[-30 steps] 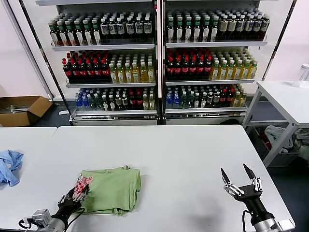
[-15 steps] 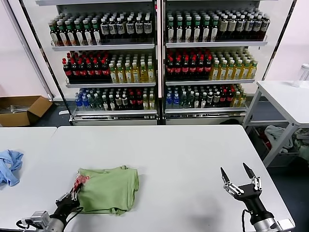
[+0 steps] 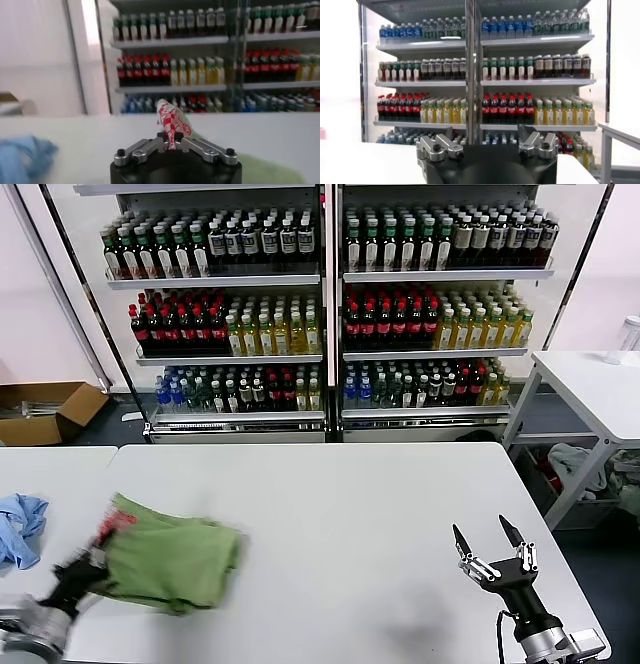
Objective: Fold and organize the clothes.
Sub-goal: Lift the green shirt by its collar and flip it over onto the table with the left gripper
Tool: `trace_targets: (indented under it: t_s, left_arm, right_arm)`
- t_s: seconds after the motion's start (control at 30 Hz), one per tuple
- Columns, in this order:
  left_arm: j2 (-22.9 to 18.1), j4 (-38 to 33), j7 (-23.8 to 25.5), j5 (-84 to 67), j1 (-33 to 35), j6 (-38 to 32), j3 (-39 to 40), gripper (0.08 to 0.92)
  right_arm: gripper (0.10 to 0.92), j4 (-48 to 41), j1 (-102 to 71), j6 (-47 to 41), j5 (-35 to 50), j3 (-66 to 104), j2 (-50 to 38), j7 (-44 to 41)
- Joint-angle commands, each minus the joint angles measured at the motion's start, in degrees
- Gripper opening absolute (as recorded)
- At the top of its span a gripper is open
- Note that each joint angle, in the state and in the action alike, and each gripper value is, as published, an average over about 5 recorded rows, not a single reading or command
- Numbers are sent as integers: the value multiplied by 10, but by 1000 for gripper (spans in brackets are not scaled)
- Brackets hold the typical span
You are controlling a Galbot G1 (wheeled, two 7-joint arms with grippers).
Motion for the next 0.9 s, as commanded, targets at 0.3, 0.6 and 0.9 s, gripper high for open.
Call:
trace_targets:
  t_s: [0.3, 0.6, 0.9]
  left_arm:
    - [73, -95, 21, 81, -18, 50, -27, 110]
    - [-50, 117, 50, 309, -84, -207, 324, 110]
    - [-62, 37, 21, 285, -132, -126, 396, 110]
  right_arm:
    - [823, -1, -2, 10, -1, 1, 2, -1]
    - [823, 3, -2, 5, -3, -1, 7, -2]
    - [823, 6, 0, 1, -6, -2, 8, -2]
